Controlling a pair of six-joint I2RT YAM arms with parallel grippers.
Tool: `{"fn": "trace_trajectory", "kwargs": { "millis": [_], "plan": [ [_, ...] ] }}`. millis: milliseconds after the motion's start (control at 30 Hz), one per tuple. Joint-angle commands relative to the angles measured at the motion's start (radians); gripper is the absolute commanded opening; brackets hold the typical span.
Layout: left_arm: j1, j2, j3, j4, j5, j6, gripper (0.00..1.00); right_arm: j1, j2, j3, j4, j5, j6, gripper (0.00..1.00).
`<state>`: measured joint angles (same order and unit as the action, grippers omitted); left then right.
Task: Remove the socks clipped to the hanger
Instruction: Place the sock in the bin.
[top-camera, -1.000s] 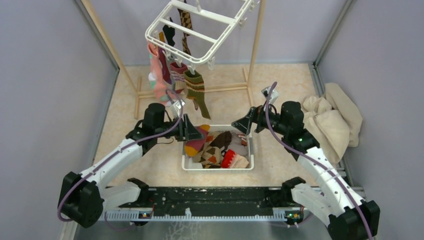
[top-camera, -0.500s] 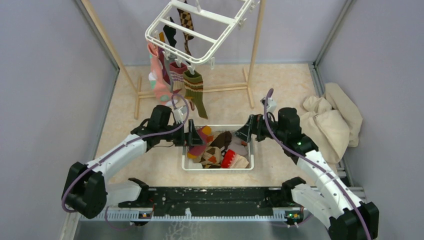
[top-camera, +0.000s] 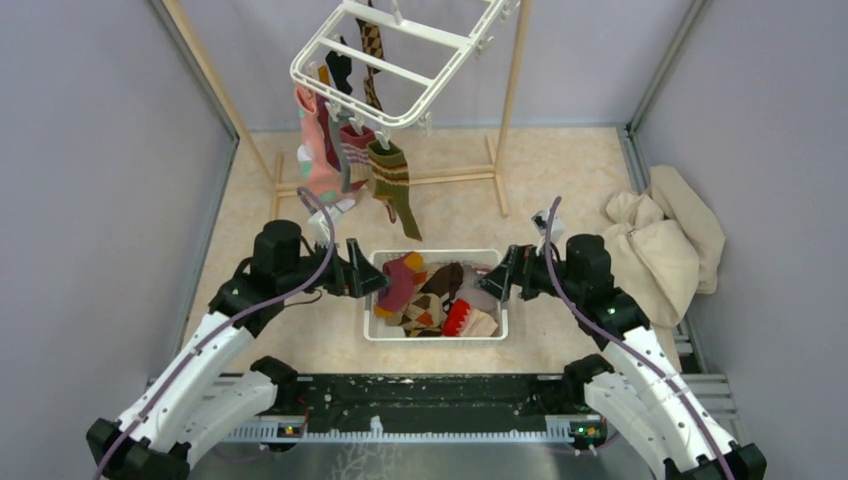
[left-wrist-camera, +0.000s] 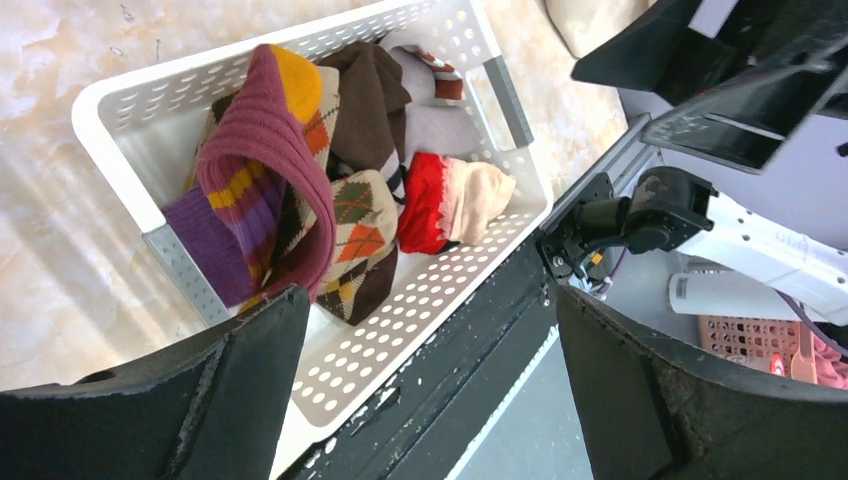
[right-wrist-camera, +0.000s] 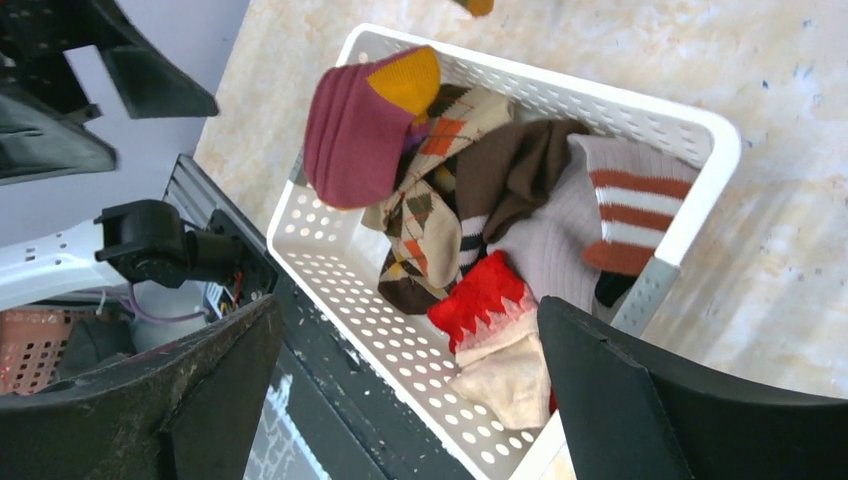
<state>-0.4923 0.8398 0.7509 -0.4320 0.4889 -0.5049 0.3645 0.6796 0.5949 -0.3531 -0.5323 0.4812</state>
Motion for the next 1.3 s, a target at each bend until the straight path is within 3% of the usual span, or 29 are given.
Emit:
{"fn": "trace_trajectory", "kwargs": {
  "millis": [0,267,567,800,1067,1267],
  "plan": [
    [-0.005,-0.106,-0.050,-0.048,-0.003,-0.033,0.99,0.004,-0.078,-0.048,-0.047,0.025,0.033,0.98],
    [-0.004,-0.255,-0.096,-0.093,0.016,-0.042,0.99,0.008,-0.147,-0.032,-0.079,-0.011,0.097,0.98],
    [-0.005,-0.314,-0.101,-0.082,-0.054,-0.098,0.99,0.010,-0.116,-0.027,0.073,0.072,0.108,0.98],
    [-0.005,-0.320,-0.117,-0.072,-0.097,-0.095,0.99,0.078,0.154,0.117,0.265,0.144,0.013,0.98],
    [-0.005,-0.246,-0.140,0.021,-0.107,-0.099,0.99,0.151,0.477,0.244,0.564,0.251,-0.148,0.81],
    [-0.003,-0.212,-0.123,0.047,-0.143,-0.086,0.99,0.205,0.637,0.251,0.840,0.263,-0.216,0.79]
  ]
}}
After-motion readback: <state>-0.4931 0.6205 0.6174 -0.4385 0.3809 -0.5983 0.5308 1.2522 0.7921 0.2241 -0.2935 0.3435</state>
